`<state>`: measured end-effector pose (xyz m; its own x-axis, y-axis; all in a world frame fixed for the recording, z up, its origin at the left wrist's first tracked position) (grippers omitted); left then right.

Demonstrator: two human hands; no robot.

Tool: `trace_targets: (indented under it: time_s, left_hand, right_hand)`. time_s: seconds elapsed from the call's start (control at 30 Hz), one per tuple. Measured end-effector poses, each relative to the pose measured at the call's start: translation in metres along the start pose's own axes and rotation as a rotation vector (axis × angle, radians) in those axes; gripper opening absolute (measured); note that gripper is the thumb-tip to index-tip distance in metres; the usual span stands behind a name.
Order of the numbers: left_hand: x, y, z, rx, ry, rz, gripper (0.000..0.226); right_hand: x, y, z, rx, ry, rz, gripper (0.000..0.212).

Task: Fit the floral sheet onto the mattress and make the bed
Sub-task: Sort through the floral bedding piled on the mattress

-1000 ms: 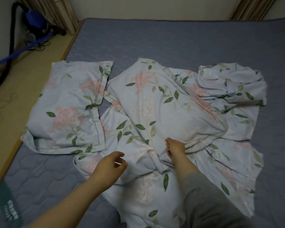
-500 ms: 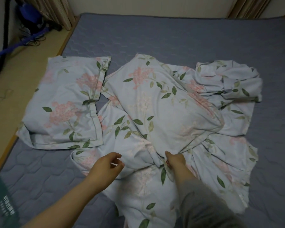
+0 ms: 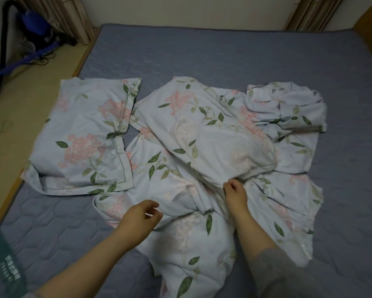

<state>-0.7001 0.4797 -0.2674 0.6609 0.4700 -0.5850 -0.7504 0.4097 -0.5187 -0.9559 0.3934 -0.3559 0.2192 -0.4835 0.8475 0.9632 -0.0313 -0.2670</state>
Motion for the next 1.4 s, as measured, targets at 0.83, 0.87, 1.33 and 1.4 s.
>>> trace_targets:
  time_s: [0.83, 0.87, 1.33, 1.4]
  left_hand:
    - [-0.076, 0.026, 0.092, 0.573, -0.278, 1.091, 0.067]
    - [-0.079, 0.028, 0.092, 0.548, -0.273, 1.092, 0.06]
    - [-0.107, -0.046, 0.162, 0.037, 0.245, 0.508, 0.021]
    - [-0.107, -0.063, 0.175, 0.015, 0.315, 0.413, 0.021]
  right_hand:
    - [0.122, -0.036, 0.332, 0.4, -0.373, 0.144, 0.021]
    - [0.121, -0.038, 0.335, 0.404, -0.366, 0.16, 0.021]
    - [0.1, -0.106, 0.268, 0.138, 0.025, 0.257, 0.052]
    - [0.091, -0.094, 0.248, 0.231, 0.174, 0.218, 0.087]
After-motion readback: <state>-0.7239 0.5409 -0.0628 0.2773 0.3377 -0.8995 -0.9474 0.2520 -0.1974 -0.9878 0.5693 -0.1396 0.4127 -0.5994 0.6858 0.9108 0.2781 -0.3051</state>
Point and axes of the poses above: each hand's wrist, its own z-axis away from the middle knuckle, its own y-axis out of the palm, x = y × z, the point moved 2 cm from there along -z, towards the middle knuckle, and after that the axes turned 9 degrees about x, right-handed, at the moved point
